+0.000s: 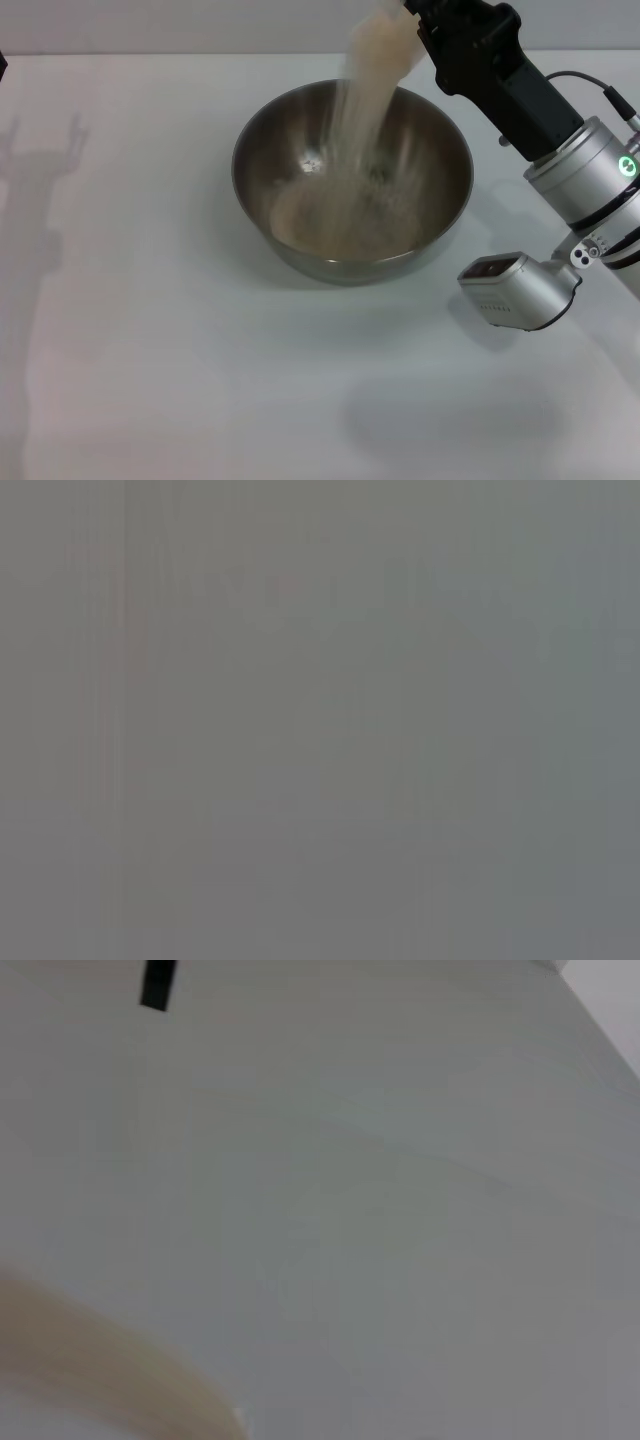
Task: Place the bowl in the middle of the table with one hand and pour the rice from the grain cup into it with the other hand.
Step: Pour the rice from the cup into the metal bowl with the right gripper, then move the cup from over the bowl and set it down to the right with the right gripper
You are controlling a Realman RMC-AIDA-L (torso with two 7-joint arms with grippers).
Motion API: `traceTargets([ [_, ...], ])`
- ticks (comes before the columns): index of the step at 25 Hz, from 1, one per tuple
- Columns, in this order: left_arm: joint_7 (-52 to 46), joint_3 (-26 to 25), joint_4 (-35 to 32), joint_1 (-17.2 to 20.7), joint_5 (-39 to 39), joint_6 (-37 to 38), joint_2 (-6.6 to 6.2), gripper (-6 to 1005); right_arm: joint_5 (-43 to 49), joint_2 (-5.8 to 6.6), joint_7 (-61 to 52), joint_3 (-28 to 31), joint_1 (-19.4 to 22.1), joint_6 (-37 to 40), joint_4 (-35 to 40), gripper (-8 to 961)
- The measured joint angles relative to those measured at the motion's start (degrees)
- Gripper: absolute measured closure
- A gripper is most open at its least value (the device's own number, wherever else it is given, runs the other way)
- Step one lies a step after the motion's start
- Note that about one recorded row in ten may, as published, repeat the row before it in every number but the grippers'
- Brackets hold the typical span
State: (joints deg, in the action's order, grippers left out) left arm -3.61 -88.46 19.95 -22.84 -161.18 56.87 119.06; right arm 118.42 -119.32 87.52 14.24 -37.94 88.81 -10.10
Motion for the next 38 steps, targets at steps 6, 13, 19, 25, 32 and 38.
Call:
traceTargets([
  [6, -0.06, 0.1, 0.0, -0.45, 0.08, 0.05, 0.03, 193, 0.57, -0.04, 1.97, 0.0, 0.23, -0.11, 0.36, 949],
  [13, -0.08, 0.21, 0.0, -0.59, 0.09, 0.17, 0.03, 193, 1.33, -0.04, 2.13, 0.0, 0.38, -0.67, 0.56, 949],
  [19, -0.08, 0.27, 0.0, -0.59, 0.39, 0.17, 0.03, 193, 1.75, -0.04, 2.21, -0.09, 0.41, -1.15, 0.59, 948],
  [25, -0.08, 0.31, 0.0, -0.55, 0.52, 0.17, 0.02, 193, 2.69, -0.04, 2.24, 0.06, 0.41, -1.62, 0.59, 943],
  [32, -0.13, 0.31, 0.0, -0.62, 0.53, 0.17, 0.02, 193, 2.6, -0.04, 1.84, 0.5, 0.41, -2.96, 0.27, 937],
  [38, -0.69, 0.31, 0.0, -0.79, 0.52, 0.17, 0.02, 193, 2.46, -0.04, 1.34, 0.67, 0.58, -3.12, 0.06, 933],
])
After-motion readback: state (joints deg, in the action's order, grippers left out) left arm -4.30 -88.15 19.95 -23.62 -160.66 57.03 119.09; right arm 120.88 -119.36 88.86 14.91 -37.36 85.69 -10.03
